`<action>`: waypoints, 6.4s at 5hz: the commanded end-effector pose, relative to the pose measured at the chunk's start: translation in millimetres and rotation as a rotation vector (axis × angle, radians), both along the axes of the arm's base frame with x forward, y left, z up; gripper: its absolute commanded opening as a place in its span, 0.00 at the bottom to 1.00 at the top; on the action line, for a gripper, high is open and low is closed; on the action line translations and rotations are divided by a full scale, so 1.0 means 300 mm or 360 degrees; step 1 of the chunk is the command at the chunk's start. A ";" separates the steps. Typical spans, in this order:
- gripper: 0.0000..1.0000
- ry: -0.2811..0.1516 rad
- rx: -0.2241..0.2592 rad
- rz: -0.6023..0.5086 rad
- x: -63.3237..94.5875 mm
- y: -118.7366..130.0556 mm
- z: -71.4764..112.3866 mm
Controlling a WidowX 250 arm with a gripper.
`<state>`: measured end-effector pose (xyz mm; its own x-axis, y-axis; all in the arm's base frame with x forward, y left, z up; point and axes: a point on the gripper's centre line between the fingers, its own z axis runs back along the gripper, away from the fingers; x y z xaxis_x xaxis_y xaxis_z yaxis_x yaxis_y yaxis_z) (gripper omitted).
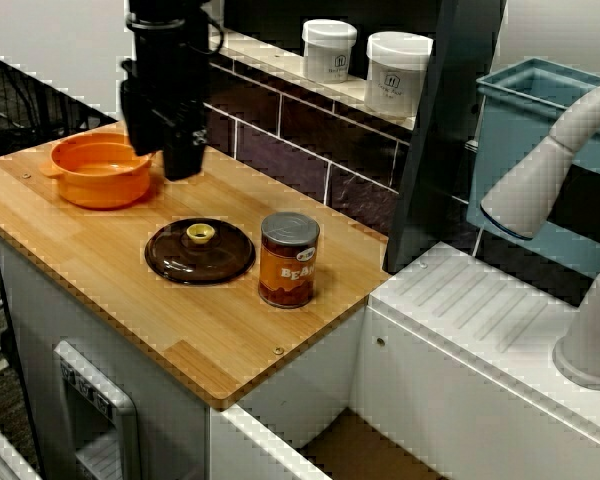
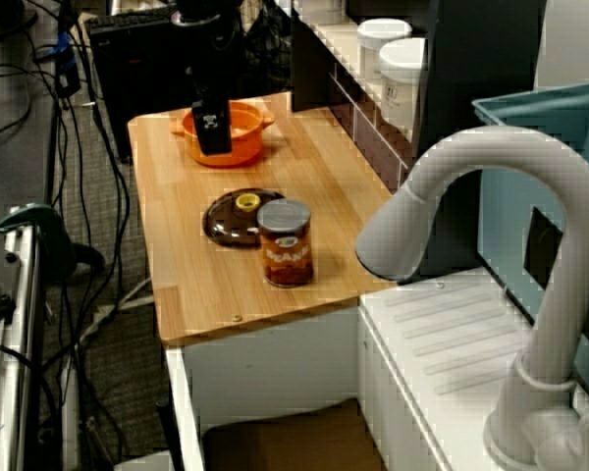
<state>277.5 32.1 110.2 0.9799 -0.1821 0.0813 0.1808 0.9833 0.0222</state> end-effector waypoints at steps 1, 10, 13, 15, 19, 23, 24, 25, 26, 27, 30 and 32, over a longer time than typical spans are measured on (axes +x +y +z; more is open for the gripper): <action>1.00 -0.0097 -0.0015 -0.0211 0.064 -0.084 0.046; 1.00 -0.0167 -0.0175 -0.0958 0.072 -0.467 -0.014; 1.00 -0.0127 -0.0221 -0.0937 0.137 -0.483 0.018; 1.00 -0.0153 -0.0206 -0.0854 0.166 -0.470 -0.047; 1.00 0.0005 -0.0079 -0.0932 0.163 -0.333 -0.212; 1.00 0.0096 -0.0054 -0.1032 0.123 -0.119 -0.134; 1.00 0.0085 -0.0041 -0.1010 0.118 -0.092 -0.124; 1.00 0.0071 -0.0052 -0.0971 0.126 -0.057 -0.104; 1.00 0.0080 -0.0089 -0.0954 0.123 -0.052 -0.098; 1.00 0.0088 -0.0078 -0.0945 0.117 -0.057 -0.110; 1.00 0.0086 -0.0135 -0.0841 0.118 -0.066 -0.092; 1.00 0.0060 -0.0310 -0.0709 0.093 -0.004 0.056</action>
